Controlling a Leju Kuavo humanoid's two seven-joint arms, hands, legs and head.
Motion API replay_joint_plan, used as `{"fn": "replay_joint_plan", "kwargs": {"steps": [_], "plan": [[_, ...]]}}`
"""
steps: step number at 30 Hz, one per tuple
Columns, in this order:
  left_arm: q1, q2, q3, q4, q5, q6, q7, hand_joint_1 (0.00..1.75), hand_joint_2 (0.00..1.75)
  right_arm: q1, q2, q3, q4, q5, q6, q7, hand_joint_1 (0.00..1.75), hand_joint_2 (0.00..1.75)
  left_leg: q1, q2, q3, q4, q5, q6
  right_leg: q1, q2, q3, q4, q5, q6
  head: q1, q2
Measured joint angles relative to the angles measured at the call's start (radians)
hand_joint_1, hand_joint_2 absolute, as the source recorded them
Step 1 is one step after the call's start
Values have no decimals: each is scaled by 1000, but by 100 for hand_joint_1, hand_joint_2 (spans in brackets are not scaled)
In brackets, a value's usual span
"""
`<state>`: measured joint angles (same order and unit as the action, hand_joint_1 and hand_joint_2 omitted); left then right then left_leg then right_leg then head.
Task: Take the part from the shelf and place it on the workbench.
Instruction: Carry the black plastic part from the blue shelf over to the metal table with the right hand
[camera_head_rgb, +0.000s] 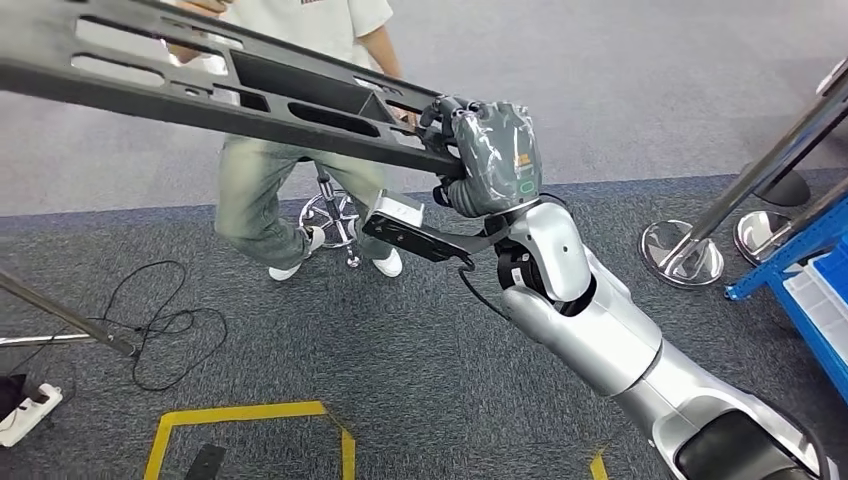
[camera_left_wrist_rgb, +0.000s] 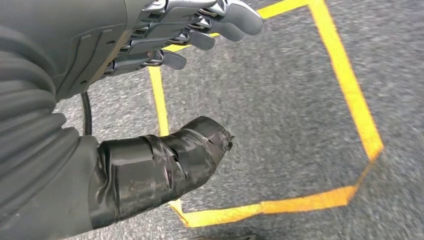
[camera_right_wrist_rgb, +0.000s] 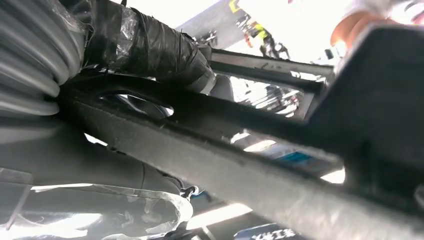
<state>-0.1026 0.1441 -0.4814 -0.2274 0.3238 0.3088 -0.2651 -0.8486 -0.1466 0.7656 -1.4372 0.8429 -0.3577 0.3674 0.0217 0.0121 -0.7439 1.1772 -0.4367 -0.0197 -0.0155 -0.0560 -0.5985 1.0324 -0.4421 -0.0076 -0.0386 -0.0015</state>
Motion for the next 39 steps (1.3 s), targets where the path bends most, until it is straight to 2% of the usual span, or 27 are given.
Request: {"fn": "replay_joint_plan", "kwargs": {"steps": [2,3,5,6,8,10,11,12,13,14,16,18,21,23,24,26,27,28,29,31,32,34,37,39], "plan": [[-2,2,0,0,0,1,-1,0,175,-1,-1,0,-3,0,0,0,175,175,-9,31,65,-115,34,10,5,-20,5,2,-7,9,1,0],[-4,2,0,0,0,2,-1,0,175,-1,-1,0,-5,0,0,0,175,175,-12,39,79,-142,36,17,8,-28,7,1,-10,14,1,0],[-4,2,-1,0,0,5,-2,0,175,-2,-2,-1,-7,0,1,0,175,175,-15,24,80,-149,33,29,12,-46,15,-3,-15,25,3,0],[-3,2,-1,0,0,5,-2,0,175,-1,-2,-1,-9,0,1,0,175,175,-13,14,82,-151,34,35,11,-45,17,-3,-19,31,3,0],[-1,2,-1,0,0,6,-2,0,175,-1,-4,-1,-11,-1,1,0,175,175,-9,-1,87,-157,36,46,7,-10,4,36,-48,40,5,0],[-3,2,-1,0,0,6,-2,0,175,2,-7,-4,-13,-4,0,0,175,175,-8,-13,89,-159,36,55,6,37,-53,152,-106,42,8,0],[-4,2,-1,0,0,5,-2,0,175,5,-8,-6,-13,-5,0,0,175,175,-10,-20,89,-158,35,58,7,47,-90,220,-131,42,8,0],[-4,2,-1,0,0,2,-3,0,175,10,-10,-8,-13,-5,-1,0,175,175,-12,-27,89,-157,34,60,8,51,-118,268,-141,41,9,0],[-4,2,-1,0,0,-2,-3,0,175,14,-12,-10,-13,-5,-2,0,175,175,-14,-34,89,-155,33,61,9,53,-132,283,-133,39,9,0],[-4,2,-1,0,1,-7,-4,0,175,17,-13,-10,-13,-5,-3,0,175,175,-15,-41,90,-154,32,61,10,54,-128,259,-105,36,8,0],[-3,2,-2,0,2,-17,-7,0,175,18,-15,-13,-13,-5,-3,0,175,175,-16,-51,92,-151,29,60,14,60,-78,130,-30,23,9,0],[-4,2,-2,0,2,-29,-11,0,175,17,-16,-17,-15,-5,-4,-1,175,175,-19,-57,90,-149,28,55,19,68,-34,26,11,11,8,0],[-2,4,-2,0,2,-52,-16,0,175,17,-17,-18,-19,-5,-5,-2,175,175,-17,-60,86,-149,29,40,20,68,-20,-2,18,3,8,0],[-2,5,-3,0,3,-72,-24,0,175,17,-17,-18,-19,-5,-4,-2,175,175,-16,-47,74,-120,10,29,15,63,-11,-14,22,-6,7,0],[-3,6,-4,0,3,-81,-28,0,175,17,-17,-19,-19,-6,-4,-1,175,175,-14,-39,54,-78,-14,23,12,60,-6,-19,24,-10,6,0],[-4,8,-5,0,7,-95,-35,0,175,18,-17,-19,-19,-6,-3,-1,175,175,-9,-28,-4,44,-70,11,11,56,-3,-20,23,-15,4,0],[-3,9,-6,0,9,-100,-37,0,175,20,-18,-19,-19,-7,-3,-1,175,175,-5,-26,-30,95,-87,6,11,54,-3,-20,22,-15,4,0],[-3,10,-7,0,12,-104,-38,0,175,22,-18,-19,-19,-7,-2,-1,175,175,-2,-24,-42,116,-87,1,10,53,-2,-19,21,-15,4,0],[-2,11,-7,0,13,-107,-38,0,175,23,-18,-19,-19,-8,-2,-1,175,175,1,-22,-35,101,-71,-2,8,52,-2,-19,20,-13,4,0],[-3,12,-8,0,14,-109,-40,0,175,25,-18,-19,-20,-9,-2,-1,175,175,7,-13,27,-13,-14,-8,4,51,-1,-14,15,-5,4,0],[-4,13,-8,0,14,-109,-40,0,175,24,-18,-19,-21,-11,-2,-1,175,175,6,-10,60,-74,3,-7,5,50,-3,-8,10,2,3,0],[-7,13,-10,0,14,-110,-41,0,175,24,-19,-19,-23,-15,-2,-1,175,175,3,-8,93,-134,11,5,7,49,-5,-1,4,16,3,0],[-6,13,-14,0,14,-112,-42,0,175,24,-19,-19,-25,-18,-2,-1,175,175,-1,-14,97,-141,10,29,5,47,-4,1,-2,32,5,0],[-7,14,-16,0,14,-113,-42,0,175,24,-19,-19,-26,-18,-2,-1,175,175,-1,-16,103,-144,10,42,4,48,-26,53,-36,38,6,0]]}}
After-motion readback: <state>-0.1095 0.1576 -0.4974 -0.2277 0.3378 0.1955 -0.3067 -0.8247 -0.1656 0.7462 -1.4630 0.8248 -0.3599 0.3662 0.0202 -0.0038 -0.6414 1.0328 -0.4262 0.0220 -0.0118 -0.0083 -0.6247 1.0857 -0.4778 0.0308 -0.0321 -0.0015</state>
